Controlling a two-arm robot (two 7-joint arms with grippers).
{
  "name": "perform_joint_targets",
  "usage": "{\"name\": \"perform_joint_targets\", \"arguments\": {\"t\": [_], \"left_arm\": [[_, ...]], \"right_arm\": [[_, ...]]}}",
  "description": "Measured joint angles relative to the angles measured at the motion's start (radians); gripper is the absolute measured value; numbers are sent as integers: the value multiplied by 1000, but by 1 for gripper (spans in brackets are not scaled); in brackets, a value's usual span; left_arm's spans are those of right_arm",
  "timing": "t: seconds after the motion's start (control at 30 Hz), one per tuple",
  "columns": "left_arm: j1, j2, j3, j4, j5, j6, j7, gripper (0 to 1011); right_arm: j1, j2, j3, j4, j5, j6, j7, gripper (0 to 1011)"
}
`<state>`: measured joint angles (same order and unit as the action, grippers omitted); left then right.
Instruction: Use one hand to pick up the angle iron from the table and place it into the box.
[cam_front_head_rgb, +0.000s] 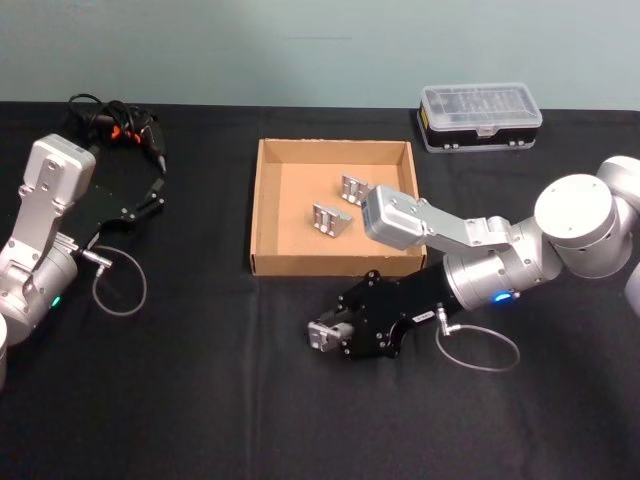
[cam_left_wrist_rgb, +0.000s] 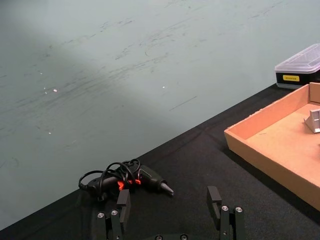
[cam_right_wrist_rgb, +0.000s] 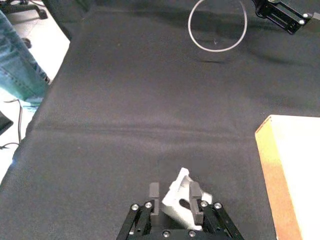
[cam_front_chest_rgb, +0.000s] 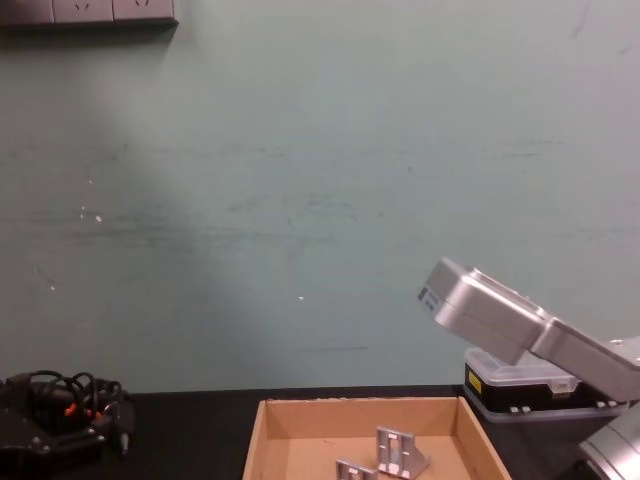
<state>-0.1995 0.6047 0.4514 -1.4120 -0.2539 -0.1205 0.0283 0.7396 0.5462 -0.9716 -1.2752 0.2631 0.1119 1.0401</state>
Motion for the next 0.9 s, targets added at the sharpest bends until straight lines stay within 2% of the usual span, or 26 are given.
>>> {"name": "perform_joint_targets", "arguments": {"t": [0.07,0.17,0.2,0.4,0.77,0.9], "left_arm": [[0,0,0,0,0,0,0,1000],[0,0,0,0,0,0,0,1000],[0,0,0,0,0,0,0,1000],[0,0,0,0,0,0,0,1000],[0,0,0,0,0,0,0,1000],[0,0,0,0,0,0,0,1000]], "right_arm": [[0,-2,0,1,-1,0,0,361],[0,-3,0,2,-1,-1,0,242],[0,-4,0,3,-1,-1,0,242],[1,-8,2,6,-2,-2,-1,62],[2,-11,7,8,-1,-5,-4,62],[-1,-10,17,0,12,-5,-5,62]]}}
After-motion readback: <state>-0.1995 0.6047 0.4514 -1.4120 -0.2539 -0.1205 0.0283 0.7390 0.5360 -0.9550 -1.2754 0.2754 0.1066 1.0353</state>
